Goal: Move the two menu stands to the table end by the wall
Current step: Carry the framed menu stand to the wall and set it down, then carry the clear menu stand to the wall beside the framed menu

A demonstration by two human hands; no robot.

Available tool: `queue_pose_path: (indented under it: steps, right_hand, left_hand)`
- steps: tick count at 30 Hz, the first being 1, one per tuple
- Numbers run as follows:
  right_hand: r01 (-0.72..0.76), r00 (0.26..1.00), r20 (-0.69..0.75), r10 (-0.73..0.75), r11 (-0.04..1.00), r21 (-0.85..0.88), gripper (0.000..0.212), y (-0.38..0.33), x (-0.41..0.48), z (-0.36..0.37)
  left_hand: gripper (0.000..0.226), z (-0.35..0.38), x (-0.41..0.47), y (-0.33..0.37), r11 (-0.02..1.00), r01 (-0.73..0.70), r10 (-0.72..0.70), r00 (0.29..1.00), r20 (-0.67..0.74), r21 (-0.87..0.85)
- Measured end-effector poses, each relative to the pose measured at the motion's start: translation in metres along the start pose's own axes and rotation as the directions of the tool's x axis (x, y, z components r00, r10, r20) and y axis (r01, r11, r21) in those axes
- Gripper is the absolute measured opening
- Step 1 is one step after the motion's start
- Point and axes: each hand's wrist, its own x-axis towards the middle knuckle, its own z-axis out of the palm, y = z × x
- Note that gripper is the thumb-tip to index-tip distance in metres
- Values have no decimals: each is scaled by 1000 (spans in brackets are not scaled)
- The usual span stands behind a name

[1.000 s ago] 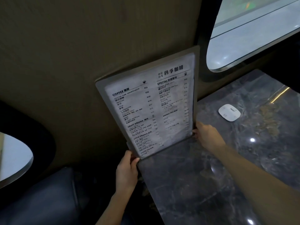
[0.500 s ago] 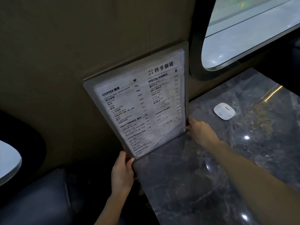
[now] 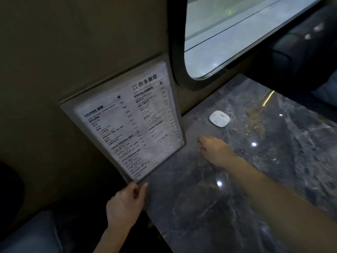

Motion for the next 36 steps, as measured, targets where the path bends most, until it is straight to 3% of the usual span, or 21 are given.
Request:
queue_pose_path:
  steps: [3,7,11,16,24,30,33,36]
  right_hand:
    - [-21,1000,-24,19,998,-61,37,14,-18,-16]
    - [-104,992,-77,96,989,-106,44,38,-48,-50]
    - [-220,964,-182,194,966,-138,48,60,-90,-88]
    - [-340,888,-381,259,927,-160,43,81,-157,-140]
    - [-523,748,-566,347,833,-179,45,87,-267,-196]
    - [-641,622,-642,449,763,-87,38,93,-339,-194]
    - [-629,606,-605,516,777,34,41,95,-364,-189]
    - [-615,628,-548,553,784,87,30,96,-383,-185]
  left_hand:
    - [20,-5,-3,33,970,-212,212,977,-14,-117]
    - [40,-12,3,98,870,-416,427,904,-18,-264]
    - [43,-19,6,175,725,-614,642,767,-19,-313]
    - [46,-26,-11,261,528,-743,810,587,-20,-411]
    - [45,-26,-75,354,289,-744,927,375,-19,-603]
    - [52,-14,-129,389,167,-639,979,199,49,-751]
    - [44,-6,-147,397,119,-593,990,128,53,-797]
    - [29,3,-158,403,85,-546,995,85,46,-833]
